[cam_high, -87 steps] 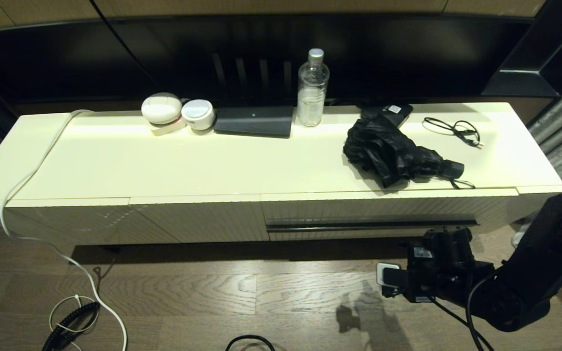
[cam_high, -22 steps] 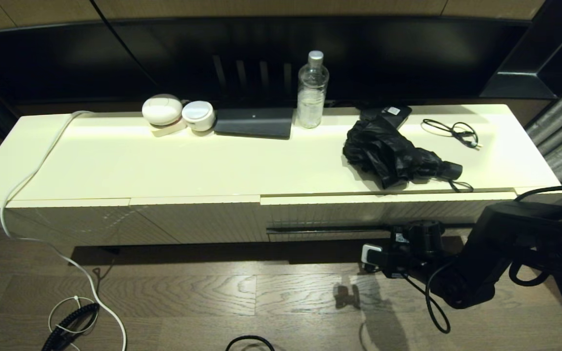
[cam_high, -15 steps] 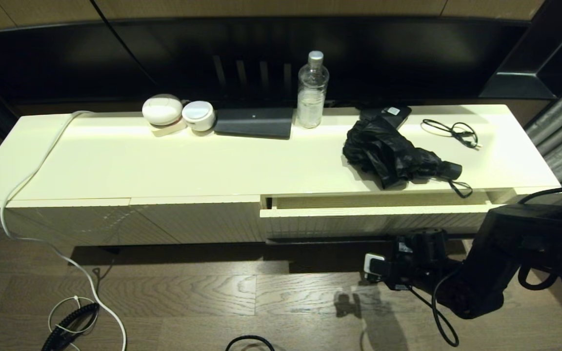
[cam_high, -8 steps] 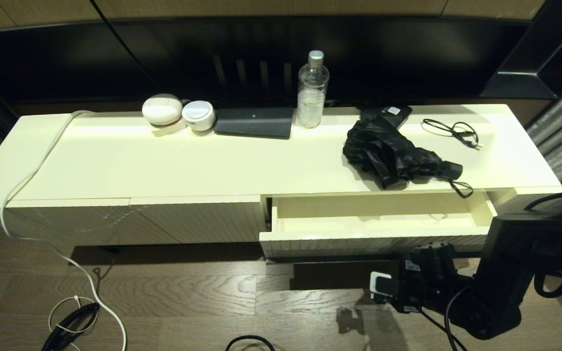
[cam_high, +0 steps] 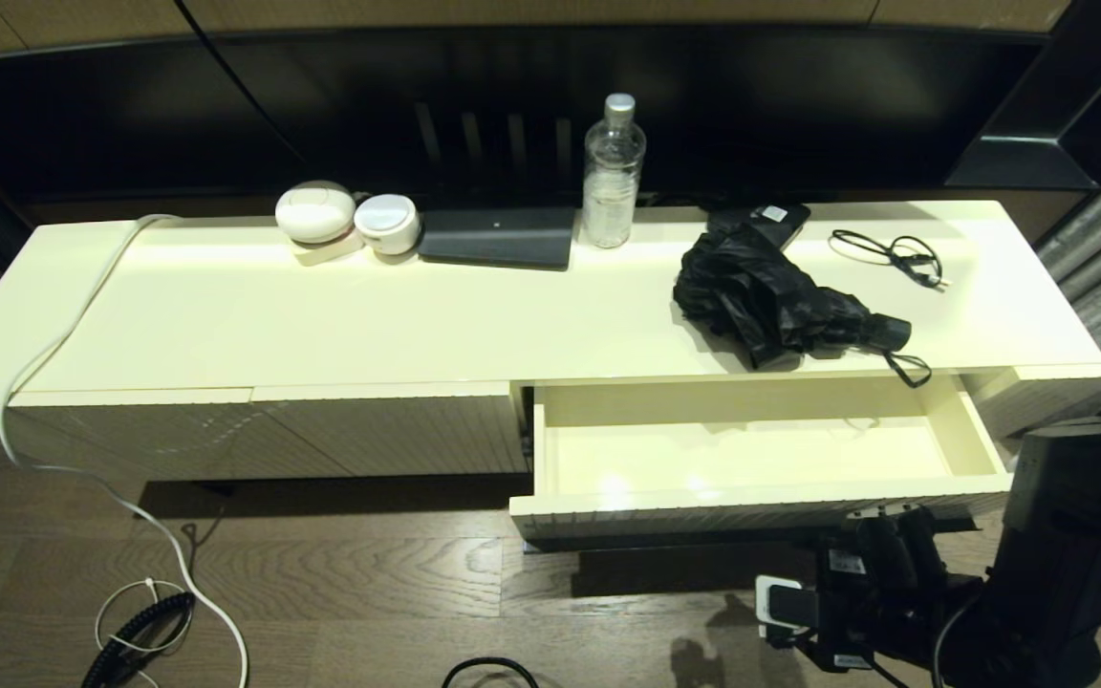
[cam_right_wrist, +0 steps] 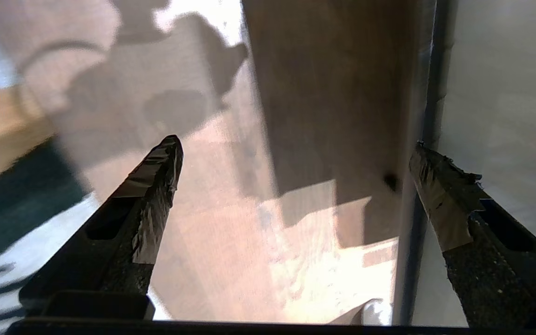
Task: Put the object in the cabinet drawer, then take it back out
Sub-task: Open the drawer
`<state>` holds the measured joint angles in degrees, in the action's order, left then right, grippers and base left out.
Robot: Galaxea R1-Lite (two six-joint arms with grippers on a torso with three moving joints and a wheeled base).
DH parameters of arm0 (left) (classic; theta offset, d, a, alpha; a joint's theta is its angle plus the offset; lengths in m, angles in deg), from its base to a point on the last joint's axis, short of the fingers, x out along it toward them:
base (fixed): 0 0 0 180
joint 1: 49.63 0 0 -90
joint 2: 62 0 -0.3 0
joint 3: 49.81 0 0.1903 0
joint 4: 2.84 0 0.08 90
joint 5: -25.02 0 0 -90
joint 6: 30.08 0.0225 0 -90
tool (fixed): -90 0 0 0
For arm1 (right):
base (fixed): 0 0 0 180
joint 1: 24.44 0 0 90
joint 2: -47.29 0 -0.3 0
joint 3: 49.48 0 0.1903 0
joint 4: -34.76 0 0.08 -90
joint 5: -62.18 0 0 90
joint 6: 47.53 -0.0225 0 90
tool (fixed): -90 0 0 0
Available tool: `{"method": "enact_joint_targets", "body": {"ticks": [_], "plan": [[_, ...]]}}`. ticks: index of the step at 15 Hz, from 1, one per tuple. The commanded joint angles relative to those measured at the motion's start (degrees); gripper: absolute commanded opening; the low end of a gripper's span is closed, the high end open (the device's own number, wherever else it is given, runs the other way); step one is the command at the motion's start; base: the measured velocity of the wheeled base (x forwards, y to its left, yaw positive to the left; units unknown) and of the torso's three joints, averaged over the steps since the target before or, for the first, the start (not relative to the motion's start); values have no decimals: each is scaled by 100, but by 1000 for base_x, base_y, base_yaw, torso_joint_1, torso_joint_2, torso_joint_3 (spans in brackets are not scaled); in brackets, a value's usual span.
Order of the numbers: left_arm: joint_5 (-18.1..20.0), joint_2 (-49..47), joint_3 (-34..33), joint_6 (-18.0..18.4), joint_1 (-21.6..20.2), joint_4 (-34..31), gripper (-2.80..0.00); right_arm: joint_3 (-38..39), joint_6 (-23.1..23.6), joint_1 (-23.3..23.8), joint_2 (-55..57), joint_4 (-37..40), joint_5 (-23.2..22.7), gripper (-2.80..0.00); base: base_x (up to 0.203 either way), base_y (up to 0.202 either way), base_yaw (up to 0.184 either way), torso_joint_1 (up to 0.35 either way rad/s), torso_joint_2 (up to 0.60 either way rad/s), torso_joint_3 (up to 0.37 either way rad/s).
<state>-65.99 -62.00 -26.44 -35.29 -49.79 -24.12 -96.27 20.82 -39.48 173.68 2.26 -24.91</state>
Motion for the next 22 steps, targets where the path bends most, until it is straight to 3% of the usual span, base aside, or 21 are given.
{"method": "enact_joint_targets", "body": {"ticks": [1,6,7,10,12,14,17,22], "plan": [[-4,9,0,-7,-2,2,-280,325,-64,-91,-818,-104,-2,0,0,0,0,0,0,0],[-4,9,0,-7,-2,2,-280,804,-230,-235,-2514,278,13,0,0,0,0,0,0,0],[-4,9,0,-7,-2,2,-280,814,-253,-248,-2968,596,25,-280,0,0,0,0,0,0],[-4,9,0,-7,-2,2,-280,434,-288,-225,-4515,2388,55,-280,0,0,0,0,0,0],[-4,9,0,-7,-2,2,-280,-428,-304,-182,-5338,4260,216,-280,0,0,0,0,0,0],[-4,9,0,-7,-2,2,-280,-1368,-310,-161,-5572,5495,608,-280,0,0,0,0,0,0],[-4,9,0,-7,-2,2,-280,-2297,-319,-150,-5023,6070,854,-280,0,0,0,0,0,0],[-4,9,0,-7,-2,2,-280,-3392,-324,-101,-3333,6123,928,-280,0,0,0,0,0,0]]}}
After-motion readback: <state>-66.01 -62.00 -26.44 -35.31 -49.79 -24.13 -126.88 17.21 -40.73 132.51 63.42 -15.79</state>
